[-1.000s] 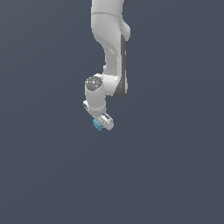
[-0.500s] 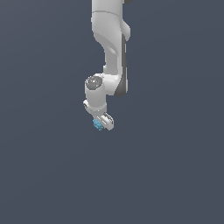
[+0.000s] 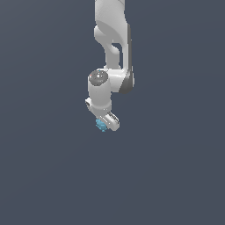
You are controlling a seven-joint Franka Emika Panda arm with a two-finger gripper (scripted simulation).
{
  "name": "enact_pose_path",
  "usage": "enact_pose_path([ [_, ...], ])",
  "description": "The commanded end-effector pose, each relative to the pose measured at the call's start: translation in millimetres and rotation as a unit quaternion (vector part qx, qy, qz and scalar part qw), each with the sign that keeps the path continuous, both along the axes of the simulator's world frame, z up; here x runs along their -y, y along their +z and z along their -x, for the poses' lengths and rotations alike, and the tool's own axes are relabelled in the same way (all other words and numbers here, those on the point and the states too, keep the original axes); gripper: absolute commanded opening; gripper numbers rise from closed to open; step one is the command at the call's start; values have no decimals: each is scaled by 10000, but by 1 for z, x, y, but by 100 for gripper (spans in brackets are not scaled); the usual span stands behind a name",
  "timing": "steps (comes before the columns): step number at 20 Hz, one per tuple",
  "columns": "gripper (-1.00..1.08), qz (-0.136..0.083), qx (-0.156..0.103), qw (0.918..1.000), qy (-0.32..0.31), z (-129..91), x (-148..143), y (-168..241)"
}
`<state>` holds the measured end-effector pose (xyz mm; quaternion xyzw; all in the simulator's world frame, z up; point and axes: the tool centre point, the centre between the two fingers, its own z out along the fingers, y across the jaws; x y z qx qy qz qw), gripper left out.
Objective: Pick up the object and move it to a goal position.
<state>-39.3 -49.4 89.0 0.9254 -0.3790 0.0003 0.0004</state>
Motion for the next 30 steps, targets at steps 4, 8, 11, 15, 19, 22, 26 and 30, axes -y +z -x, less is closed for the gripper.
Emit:
enact_pose_path([
  [4,-100,7,1,10000,-2,-26,-20,41],
  [8,-100,10,1,10000,-3,-47,-36,74],
  [11,-100,10,1,10000,-3,-63,-48,98],
  [15,-100,7,0,10000,-2,-82,-62,126],
  [19,-100,5,0,10000,-1,-99,-74,150],
  [22,-100,3,0,10000,0,-110,-83,166],
  [26,-100,1,-1,10000,1,-124,-92,185],
  [30,-100,-2,-1,10000,1,-134,-99,198],
])
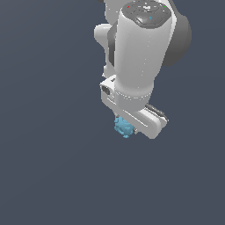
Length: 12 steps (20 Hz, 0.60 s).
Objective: Pick up the object and move it to a goal position.
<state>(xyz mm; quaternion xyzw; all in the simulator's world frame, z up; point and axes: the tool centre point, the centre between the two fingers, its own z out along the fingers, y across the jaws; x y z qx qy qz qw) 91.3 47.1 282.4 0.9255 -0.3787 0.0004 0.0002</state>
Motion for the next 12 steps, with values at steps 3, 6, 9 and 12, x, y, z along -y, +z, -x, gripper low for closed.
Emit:
enact_pose_path([
  [3,-100,-2,-3,10000,-1,-9,-6,12],
  [6,-100,-2,-3,10000,-1,-13,-9,17],
  [9,-100,-2,-3,10000,-1,-16,-10,20],
  [12,-100,-2,-3,10000,-1,-18,-11,22],
])
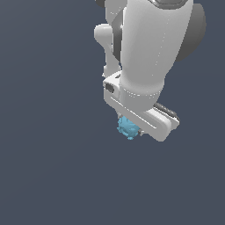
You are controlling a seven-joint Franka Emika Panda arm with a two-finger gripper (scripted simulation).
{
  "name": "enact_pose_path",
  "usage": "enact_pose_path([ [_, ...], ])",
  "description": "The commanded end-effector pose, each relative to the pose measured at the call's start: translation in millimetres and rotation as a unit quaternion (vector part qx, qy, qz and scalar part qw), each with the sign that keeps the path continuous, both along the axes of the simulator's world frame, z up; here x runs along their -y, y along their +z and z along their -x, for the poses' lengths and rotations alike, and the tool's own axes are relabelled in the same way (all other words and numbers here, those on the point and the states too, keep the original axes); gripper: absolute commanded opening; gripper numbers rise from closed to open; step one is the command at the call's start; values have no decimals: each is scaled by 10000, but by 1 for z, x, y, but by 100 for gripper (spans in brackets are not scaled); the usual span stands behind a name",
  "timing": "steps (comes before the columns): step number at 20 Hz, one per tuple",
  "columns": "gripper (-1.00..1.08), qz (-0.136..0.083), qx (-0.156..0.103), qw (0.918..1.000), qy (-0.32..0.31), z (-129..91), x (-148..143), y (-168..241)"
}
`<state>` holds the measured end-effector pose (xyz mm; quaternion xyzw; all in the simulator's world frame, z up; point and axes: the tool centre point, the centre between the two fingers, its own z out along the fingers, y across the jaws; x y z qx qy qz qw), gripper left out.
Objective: Pick up the object and move it to a goal position.
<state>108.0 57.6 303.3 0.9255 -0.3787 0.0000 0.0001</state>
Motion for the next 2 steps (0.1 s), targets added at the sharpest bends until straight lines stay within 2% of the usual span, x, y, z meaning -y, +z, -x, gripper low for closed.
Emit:
enact_pose_path([
  [1,-100,0,0,10000,-1,-1,0,1],
  [2,-100,0,0,10000,-1,-1,-1,1],
])
